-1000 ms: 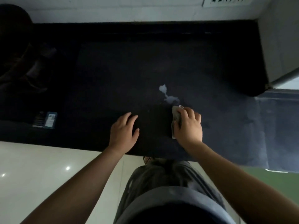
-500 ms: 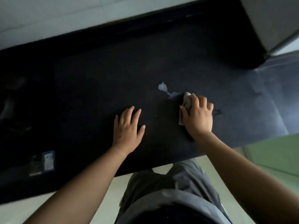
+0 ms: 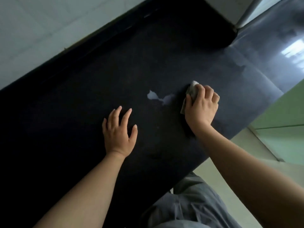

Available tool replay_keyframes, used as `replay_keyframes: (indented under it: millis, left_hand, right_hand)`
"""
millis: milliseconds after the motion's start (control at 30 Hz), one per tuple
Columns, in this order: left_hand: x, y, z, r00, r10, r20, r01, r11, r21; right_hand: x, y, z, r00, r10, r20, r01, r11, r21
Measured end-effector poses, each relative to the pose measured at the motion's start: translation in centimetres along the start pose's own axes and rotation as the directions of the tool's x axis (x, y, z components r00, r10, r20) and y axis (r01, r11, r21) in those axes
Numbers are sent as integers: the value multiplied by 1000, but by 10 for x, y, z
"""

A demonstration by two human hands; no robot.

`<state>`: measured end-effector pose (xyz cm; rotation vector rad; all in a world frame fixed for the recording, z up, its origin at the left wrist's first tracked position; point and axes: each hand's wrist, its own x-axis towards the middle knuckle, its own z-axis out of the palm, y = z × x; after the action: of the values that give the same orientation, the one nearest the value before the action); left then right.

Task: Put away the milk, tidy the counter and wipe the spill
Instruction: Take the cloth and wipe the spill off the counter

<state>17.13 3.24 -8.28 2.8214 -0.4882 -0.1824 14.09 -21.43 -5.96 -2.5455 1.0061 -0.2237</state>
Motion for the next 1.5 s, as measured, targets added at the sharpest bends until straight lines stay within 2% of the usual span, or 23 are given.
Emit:
replay_keyframes:
  millis: [200,367,533,600,733,833,1067,1167,1267,1333,1400,1500]
  left_hand:
    - [1,0,1,1000,-2,1,2,1000,0]
    - [1,0,-1,1000,-9,15,9,1000,-2]
    - [2,-1,0,999,-24,23,23,1000,1]
    - [2,-1,-1,999,-26,27,26,1000,1]
    - [2,0,-2,999,-30,34,30,1000,-2]
    - [2,0,-2,999,-33,39,33,999,-9]
    - [2,2,-2,998,-43,41,43,999,-7]
    - [2,0,-2,998,-45,45,45,999,-8]
    - [2,0,-3,997,-48,53,48,999,3]
    - [2,1,-4,997,-50,57,50,999,1]
    - [2,2,-4,998,-52,47,53,999,-12]
    - [2,2,-4,998,-55,26,56,998,-26]
  right_hand:
    - [-15,4,-1,959,-269,88,271,963,-6]
    - [-21,24,-8,977,-196,87,199,980,-24]
    - [35,-14,9,998,-59,18,59,998,-19]
    - [36,-26,15,987,-149,56,151,988,-35]
    - [0,-14,13,907,-397,137,400,916,7]
    - [-6,3,6,906,-404,126,403,915,33]
    - [48,-37,24,973,-227,46,228,973,-23]
    - [41,-41,26,940,-331,88,333,943,-11]
    - [11,-20,17,836,-531,140,533,846,28]
    - [-3,1,9,796,-584,161,586,809,39]
    - [-5,16,4,795,-585,160,587,808,41]
    - [9,16,5,843,-526,115,526,850,39]
